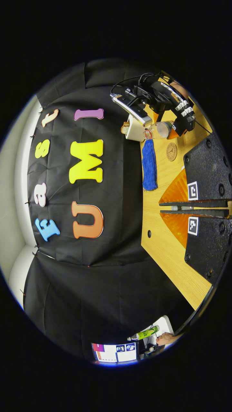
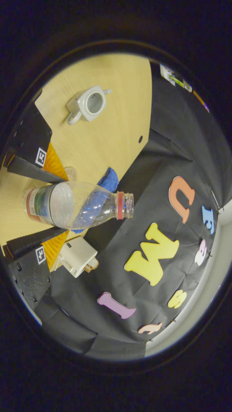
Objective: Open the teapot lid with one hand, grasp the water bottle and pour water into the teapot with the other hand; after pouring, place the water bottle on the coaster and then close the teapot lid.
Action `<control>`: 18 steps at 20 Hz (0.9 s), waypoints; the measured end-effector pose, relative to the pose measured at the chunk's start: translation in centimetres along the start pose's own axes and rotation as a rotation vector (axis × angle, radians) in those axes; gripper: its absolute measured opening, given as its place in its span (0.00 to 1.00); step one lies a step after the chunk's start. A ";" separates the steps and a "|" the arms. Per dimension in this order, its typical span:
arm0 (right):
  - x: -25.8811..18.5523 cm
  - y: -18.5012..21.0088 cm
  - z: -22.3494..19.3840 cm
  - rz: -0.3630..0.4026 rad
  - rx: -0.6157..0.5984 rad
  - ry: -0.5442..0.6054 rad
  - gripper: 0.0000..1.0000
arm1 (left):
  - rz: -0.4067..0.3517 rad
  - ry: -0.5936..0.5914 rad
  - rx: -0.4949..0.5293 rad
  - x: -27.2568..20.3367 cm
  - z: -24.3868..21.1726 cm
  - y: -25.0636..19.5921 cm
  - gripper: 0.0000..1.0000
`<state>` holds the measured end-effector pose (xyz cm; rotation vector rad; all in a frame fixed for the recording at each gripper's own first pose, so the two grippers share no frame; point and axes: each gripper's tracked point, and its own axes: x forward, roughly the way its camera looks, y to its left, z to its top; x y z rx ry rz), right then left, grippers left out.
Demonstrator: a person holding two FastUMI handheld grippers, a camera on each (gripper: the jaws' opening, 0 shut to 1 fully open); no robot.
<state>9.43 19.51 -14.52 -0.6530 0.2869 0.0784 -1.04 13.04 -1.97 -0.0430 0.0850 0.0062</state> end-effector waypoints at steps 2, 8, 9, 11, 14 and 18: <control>0.0 0.2 0.1 -0.016 -0.076 0.002 0.74 | 0.000 0.005 -0.006 0.0 -0.1 0.3 0.05; -0.7 1.5 0.7 -0.103 -0.483 -0.091 0.74 | 0.001 0.006 -0.014 0.0 -0.1 0.8 0.04; -0.6 1.9 0.8 -0.097 -0.516 -0.099 0.75 | 0.001 0.004 -0.014 0.0 0.0 0.8 0.04; -0.5 2.9 0.6 -0.088 -0.565 -0.103 0.73 | -0.005 0.004 -0.009 -0.1 0.0 0.7 0.04; -0.9 2.8 1.5 -0.142 -0.707 -0.138 0.75 | -0.006 0.007 -0.005 0.0 -0.1 0.7 0.04; -1.5 3.1 3.2 -0.206 -0.889 -0.218 0.74 | -0.006 0.015 0.000 0.1 -0.4 0.8 0.00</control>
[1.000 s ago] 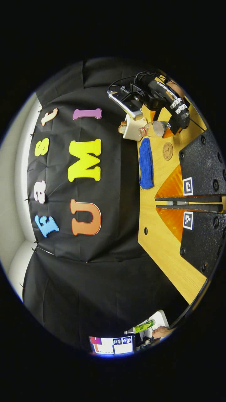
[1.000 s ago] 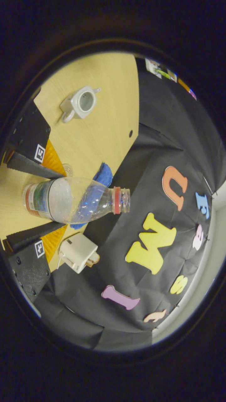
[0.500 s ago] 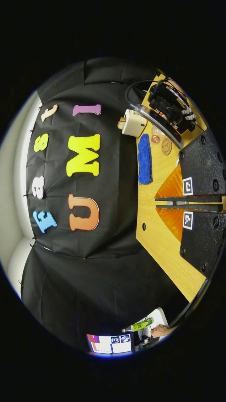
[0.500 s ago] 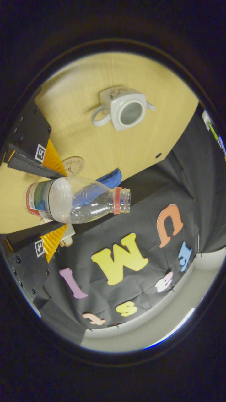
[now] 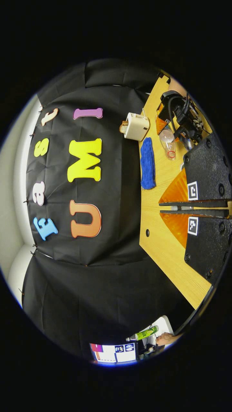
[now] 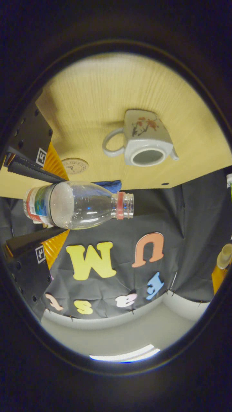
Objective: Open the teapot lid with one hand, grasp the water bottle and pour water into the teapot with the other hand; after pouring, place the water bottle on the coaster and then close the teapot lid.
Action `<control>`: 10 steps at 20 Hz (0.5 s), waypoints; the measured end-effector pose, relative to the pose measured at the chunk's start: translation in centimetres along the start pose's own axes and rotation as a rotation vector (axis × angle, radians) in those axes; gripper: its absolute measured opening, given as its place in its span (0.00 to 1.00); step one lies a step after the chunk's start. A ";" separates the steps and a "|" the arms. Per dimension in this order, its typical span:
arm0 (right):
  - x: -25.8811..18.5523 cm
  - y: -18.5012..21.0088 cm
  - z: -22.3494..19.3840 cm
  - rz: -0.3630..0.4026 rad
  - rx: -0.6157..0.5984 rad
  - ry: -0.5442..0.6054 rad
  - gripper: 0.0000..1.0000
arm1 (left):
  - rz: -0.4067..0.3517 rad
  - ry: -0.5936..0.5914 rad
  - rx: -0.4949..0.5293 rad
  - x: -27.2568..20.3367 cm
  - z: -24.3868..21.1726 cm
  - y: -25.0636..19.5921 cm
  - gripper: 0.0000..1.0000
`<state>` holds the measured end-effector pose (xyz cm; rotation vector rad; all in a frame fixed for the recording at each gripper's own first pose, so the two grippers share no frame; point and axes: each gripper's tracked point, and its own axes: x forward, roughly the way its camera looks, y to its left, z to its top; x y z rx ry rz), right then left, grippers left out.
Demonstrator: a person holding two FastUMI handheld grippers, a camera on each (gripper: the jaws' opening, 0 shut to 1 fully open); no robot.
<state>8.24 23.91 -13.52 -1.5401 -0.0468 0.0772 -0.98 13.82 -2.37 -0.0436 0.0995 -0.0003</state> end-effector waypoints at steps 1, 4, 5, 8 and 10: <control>-0.1 -0.5 0.4 -0.022 -0.044 -0.016 0.75 | 0.000 0.002 0.000 0.0 0.0 0.0 0.00; 1.0 -0.5 0.7 -0.034 -0.122 -0.037 0.75 | -0.002 0.006 0.001 0.0 -0.1 0.1 0.05; 1.2 -0.3 0.8 -0.030 -0.145 -0.038 0.75 | -0.003 0.006 0.002 0.1 -0.1 0.1 0.00; 1.0 -0.7 1.2 -0.050 -0.220 -0.053 0.75 | -0.006 0.009 0.006 0.1 -0.2 0.1 0.04; 0.9 -0.8 1.7 -0.061 -0.264 -0.068 0.73 | -0.010 0.012 0.007 0.1 -0.3 0.0 0.04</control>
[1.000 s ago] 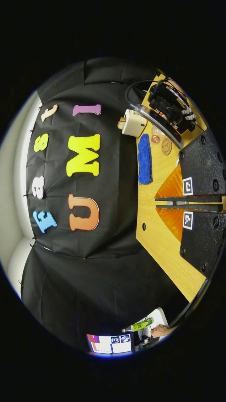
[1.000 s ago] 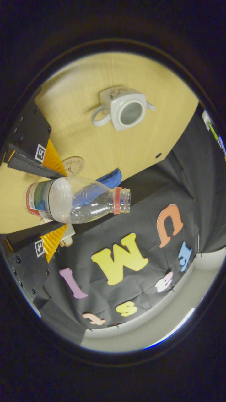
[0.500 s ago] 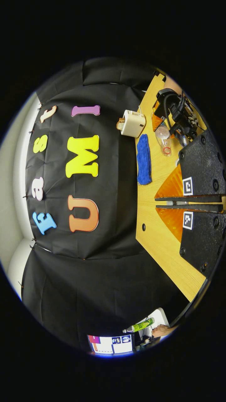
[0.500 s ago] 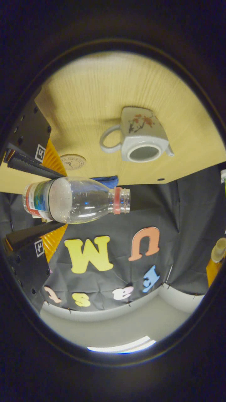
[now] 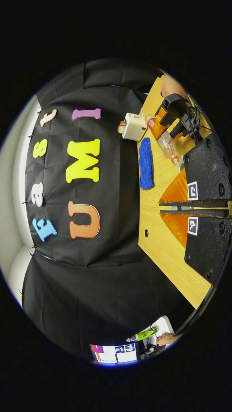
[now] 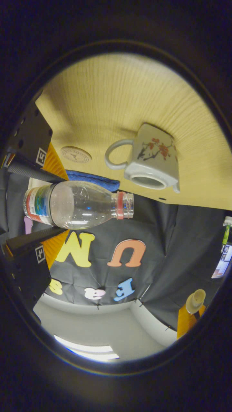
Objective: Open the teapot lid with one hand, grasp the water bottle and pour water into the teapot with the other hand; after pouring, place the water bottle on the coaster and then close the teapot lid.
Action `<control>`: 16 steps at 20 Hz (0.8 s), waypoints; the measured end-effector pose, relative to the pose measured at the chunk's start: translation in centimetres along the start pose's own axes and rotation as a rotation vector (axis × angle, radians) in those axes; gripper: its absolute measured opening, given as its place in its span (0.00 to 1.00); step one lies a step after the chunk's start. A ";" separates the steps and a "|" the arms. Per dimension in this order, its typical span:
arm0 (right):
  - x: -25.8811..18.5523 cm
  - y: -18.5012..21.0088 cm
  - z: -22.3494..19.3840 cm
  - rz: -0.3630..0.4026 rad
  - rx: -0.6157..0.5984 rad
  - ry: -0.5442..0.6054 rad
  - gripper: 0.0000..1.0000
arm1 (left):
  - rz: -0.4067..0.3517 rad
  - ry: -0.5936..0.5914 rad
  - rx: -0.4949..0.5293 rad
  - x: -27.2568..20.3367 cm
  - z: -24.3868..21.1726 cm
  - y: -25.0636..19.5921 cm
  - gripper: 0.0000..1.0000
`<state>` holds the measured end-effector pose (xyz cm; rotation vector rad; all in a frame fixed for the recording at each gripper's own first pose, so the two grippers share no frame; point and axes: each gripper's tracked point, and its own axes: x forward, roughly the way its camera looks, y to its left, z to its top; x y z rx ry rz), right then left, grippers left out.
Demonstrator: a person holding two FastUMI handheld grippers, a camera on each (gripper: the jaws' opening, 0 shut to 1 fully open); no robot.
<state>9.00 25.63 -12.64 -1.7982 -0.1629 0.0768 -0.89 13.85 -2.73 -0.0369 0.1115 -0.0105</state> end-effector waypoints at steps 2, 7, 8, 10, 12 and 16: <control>0.2 -0.2 0.1 -0.008 -0.052 -0.008 0.73 | 0.002 0.006 0.001 0.1 -0.1 0.1 0.05; 0.5 -1.1 0.3 -0.056 -0.131 -0.021 0.73 | -0.002 0.009 0.014 0.0 -0.2 0.0 0.05; 0.4 -1.4 0.6 -0.068 -0.145 -0.026 0.73 | -0.003 0.008 0.015 0.0 -0.2 -0.1 0.04; 0.3 -1.9 0.8 -0.086 -0.172 -0.035 0.75 | -0.006 0.006 0.018 0.0 -0.2 -0.1 0.05; 0.4 -2.4 1.0 -0.102 -0.201 -0.041 0.73 | -0.005 0.008 0.022 0.0 -0.2 -0.3 0.04; 0.0 -3.3 1.0 -0.141 -0.255 -0.045 0.73 | -0.007 0.006 0.030 -0.1 -0.1 -0.4 0.04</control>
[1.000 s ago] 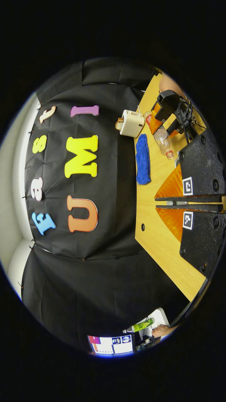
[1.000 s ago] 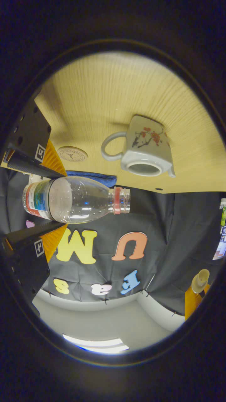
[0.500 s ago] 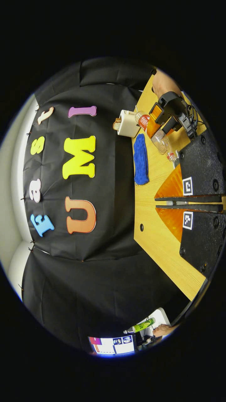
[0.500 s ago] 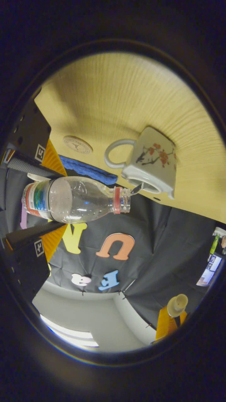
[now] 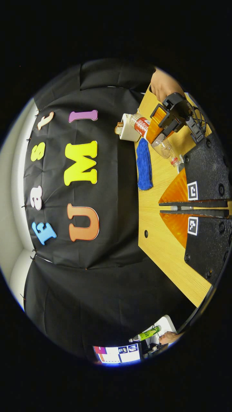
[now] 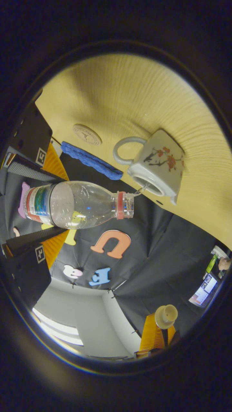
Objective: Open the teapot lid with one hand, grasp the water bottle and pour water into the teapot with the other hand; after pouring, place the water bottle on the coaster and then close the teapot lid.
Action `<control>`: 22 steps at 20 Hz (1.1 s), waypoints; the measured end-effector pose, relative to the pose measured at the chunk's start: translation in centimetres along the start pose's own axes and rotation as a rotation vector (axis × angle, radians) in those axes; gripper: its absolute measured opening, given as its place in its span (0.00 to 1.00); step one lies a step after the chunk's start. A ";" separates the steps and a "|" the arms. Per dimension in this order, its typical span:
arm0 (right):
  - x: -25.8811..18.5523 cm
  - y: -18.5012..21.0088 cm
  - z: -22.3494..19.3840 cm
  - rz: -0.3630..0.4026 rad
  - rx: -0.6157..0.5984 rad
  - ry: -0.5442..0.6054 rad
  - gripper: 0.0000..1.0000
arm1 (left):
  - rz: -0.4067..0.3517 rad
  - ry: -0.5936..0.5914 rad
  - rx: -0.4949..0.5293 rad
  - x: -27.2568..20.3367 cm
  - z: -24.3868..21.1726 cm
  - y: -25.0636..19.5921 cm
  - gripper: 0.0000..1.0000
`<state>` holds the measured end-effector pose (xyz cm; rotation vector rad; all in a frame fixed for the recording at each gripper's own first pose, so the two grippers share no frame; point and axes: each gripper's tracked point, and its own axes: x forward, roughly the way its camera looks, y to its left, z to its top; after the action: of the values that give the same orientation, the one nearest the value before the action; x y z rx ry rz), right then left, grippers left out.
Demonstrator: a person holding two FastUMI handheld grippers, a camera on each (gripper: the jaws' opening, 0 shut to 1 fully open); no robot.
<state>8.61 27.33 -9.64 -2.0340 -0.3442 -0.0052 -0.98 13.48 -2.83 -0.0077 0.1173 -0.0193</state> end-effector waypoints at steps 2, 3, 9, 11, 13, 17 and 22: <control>-0.1 0.0 0.0 -0.007 -0.017 -0.004 0.73 | 0.000 -0.006 0.005 0.0 0.1 0.1 0.05; 0.0 -0.2 -0.1 -0.013 -0.029 -0.007 0.75 | 0.000 -0.004 0.005 -0.1 0.0 0.0 0.05; -0.6 -2.1 0.5 -0.067 -0.126 -0.039 0.73 | -0.003 -0.003 0.015 0.0 0.0 -0.2 0.05; -0.4 -2.7 0.4 -0.083 -0.156 -0.045 0.74 | -0.002 -0.004 0.021 0.0 0.0 -0.2 0.05; -0.3 -3.4 0.1 -0.089 -0.167 -0.044 0.75 | 0.000 -0.004 0.023 0.0 0.1 -0.2 0.04; -0.3 -4.5 -0.5 -0.118 -0.180 -0.041 0.73 | 0.004 -0.009 0.028 -0.1 0.1 -0.1 0.05; -0.3 -4.4 -0.5 -0.131 -0.179 -0.044 0.73 | 0.005 -0.008 0.033 -0.1 0.1 -0.2 0.00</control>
<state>7.27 28.73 -5.60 -2.1868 -0.5202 -0.0749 -1.11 13.28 -2.75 0.0255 0.1091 -0.0164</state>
